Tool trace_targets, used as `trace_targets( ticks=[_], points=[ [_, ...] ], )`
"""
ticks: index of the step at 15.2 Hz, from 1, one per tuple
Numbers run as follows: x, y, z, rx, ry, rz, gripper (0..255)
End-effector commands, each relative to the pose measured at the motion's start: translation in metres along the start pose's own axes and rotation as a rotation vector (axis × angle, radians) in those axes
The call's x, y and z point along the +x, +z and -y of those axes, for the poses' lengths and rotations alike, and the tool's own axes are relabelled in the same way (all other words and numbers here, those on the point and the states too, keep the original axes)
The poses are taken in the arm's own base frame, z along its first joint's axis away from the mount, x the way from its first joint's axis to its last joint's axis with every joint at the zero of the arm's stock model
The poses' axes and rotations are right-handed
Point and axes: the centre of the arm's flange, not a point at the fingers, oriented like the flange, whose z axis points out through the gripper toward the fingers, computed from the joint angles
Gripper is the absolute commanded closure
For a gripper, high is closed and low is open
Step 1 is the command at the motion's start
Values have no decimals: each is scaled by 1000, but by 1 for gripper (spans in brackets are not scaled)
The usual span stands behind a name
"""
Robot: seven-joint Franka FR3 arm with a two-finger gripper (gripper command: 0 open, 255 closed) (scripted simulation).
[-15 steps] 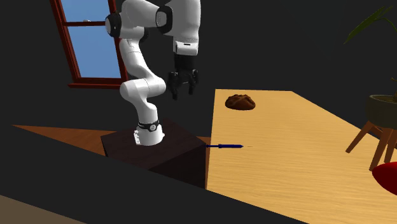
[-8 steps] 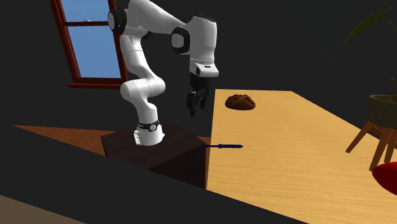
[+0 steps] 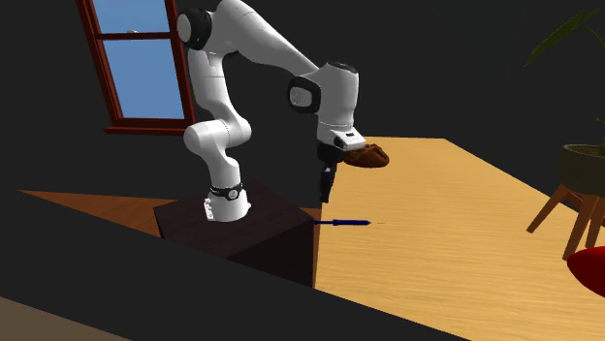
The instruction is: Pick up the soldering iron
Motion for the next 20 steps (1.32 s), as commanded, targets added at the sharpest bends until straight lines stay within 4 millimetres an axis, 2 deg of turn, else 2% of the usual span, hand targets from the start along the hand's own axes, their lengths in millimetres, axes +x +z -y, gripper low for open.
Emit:
trace_targets(
  ticks=[1,8,16,18,19,20],
  points=[
    [17,19,9,6,-57,-2,0],
    [73,81,44,28,-249,-6,0],
    [79,125,44,29,-260,-7,0],
    [79,125,44,29,-260,-7,0],
    [79,125,44,29,-260,-7,255],
    [79,125,44,29,-260,-7,255]
  ],
)
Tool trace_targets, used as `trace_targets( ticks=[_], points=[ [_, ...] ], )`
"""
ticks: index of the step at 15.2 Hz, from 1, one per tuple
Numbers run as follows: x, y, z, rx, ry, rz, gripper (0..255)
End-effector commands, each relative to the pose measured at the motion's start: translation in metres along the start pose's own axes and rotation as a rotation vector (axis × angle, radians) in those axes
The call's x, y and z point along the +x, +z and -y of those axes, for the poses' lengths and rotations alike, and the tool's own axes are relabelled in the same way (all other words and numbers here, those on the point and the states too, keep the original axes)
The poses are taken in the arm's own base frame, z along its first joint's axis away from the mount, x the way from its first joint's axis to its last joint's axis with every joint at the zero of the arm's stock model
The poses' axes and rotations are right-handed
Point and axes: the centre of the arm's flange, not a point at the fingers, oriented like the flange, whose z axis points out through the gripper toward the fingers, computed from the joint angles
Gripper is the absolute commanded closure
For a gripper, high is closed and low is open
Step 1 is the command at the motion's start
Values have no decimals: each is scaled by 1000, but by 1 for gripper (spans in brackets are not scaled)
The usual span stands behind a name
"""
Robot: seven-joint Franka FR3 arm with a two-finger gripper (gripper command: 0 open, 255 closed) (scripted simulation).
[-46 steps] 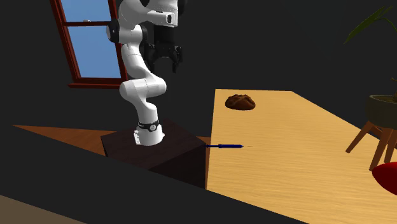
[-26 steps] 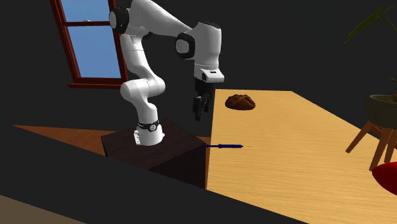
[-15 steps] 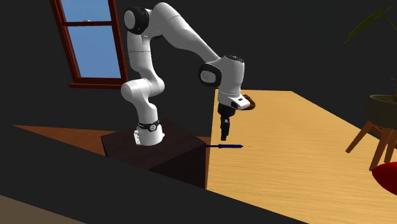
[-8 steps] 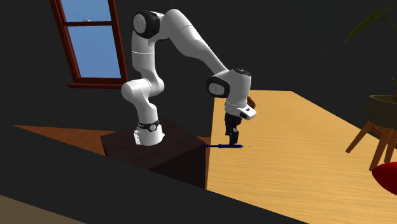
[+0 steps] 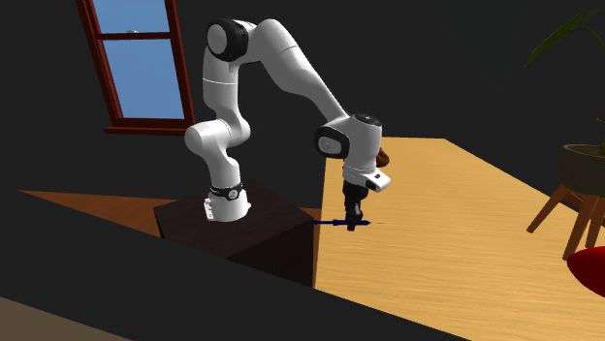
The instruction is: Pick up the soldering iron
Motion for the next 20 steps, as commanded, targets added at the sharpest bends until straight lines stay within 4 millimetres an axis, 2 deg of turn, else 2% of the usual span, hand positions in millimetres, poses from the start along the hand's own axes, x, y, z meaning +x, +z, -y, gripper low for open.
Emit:
trace_targets(
  ticks=[1,8,20],
  points=[
    [0,6,6,8,-8,11,255],
    [0,5,5,8,-8,11,255],
    [-2,-58,12,8,-8,11,255]
  ],
)
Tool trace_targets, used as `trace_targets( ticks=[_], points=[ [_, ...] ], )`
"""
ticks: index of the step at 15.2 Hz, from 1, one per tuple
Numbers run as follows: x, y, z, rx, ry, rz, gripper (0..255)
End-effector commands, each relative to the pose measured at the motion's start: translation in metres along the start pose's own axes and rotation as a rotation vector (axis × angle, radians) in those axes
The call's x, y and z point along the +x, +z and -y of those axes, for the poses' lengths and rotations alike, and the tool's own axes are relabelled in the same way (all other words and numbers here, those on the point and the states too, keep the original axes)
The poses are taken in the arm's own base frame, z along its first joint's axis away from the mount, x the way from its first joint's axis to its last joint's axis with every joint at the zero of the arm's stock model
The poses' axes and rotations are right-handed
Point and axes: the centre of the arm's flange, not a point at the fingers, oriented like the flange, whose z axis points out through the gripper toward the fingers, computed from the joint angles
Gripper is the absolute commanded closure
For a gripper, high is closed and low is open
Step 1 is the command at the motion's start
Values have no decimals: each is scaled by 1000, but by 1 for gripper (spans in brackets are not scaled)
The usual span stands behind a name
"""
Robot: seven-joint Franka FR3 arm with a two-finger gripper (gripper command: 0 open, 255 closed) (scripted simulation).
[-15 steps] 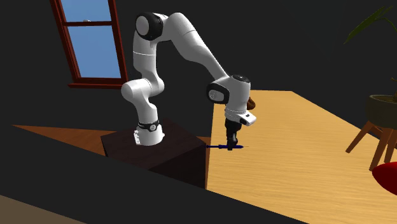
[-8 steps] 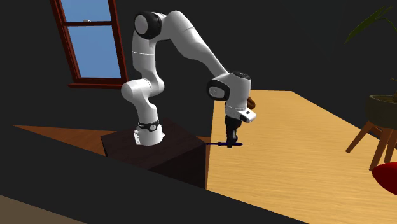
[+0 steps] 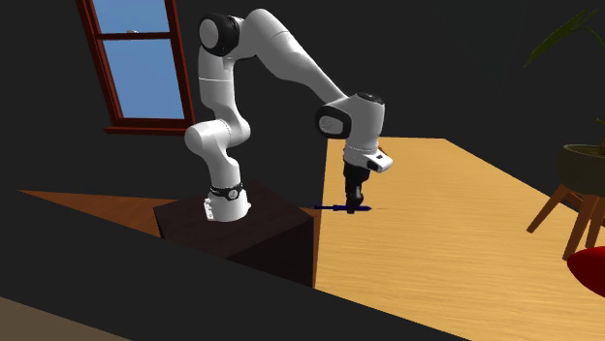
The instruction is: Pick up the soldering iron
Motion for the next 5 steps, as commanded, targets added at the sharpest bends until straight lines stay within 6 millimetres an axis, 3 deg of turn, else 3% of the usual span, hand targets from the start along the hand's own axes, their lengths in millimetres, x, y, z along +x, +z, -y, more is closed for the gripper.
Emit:
trace_targets(
  ticks=[1,5],
  points=[
    [0,-11,0,0,0,0,255],
    [-1,-22,2,0,0,0,255]
  ],
)
